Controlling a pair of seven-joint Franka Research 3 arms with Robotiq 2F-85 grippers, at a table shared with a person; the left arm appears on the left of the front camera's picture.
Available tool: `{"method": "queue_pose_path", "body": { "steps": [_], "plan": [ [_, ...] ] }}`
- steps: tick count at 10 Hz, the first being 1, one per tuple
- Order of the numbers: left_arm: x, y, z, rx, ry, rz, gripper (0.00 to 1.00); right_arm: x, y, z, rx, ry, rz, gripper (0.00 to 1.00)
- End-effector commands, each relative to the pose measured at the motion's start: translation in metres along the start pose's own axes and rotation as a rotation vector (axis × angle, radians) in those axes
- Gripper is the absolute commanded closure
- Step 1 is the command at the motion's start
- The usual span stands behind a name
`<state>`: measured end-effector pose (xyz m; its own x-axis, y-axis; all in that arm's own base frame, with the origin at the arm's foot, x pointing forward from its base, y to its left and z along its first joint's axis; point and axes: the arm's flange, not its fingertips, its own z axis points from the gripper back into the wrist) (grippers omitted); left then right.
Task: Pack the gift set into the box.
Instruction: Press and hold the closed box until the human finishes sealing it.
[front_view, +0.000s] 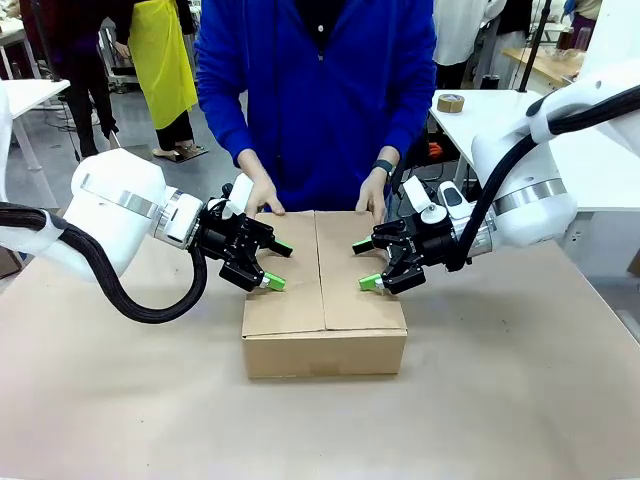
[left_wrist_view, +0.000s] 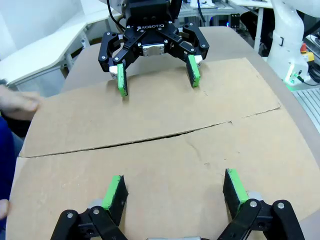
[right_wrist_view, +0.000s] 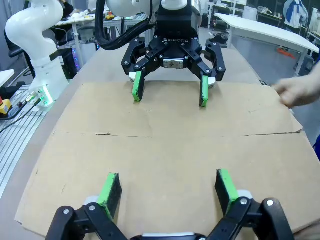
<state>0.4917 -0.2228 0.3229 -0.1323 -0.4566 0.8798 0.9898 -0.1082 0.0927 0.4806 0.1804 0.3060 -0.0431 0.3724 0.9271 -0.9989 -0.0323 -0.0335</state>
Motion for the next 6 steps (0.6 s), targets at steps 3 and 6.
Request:
{"method": "queue_pose_path", "body": {
  "steps": [3,6],
  "plan": [
    [-0.0039,-0.0026,-0.0014,0.009,-0.012,-0.020,0.00,-0.0010,0.0039,-0.0004,-0.003,0.018,0.003,0.00],
    [-0.0039,-0.0026,-0.0014,0.009,-0.012,-0.020,0.00,-0.0010,0.0039,-0.0004,-0.003,0.018,0.003,0.00]
  ]
}}
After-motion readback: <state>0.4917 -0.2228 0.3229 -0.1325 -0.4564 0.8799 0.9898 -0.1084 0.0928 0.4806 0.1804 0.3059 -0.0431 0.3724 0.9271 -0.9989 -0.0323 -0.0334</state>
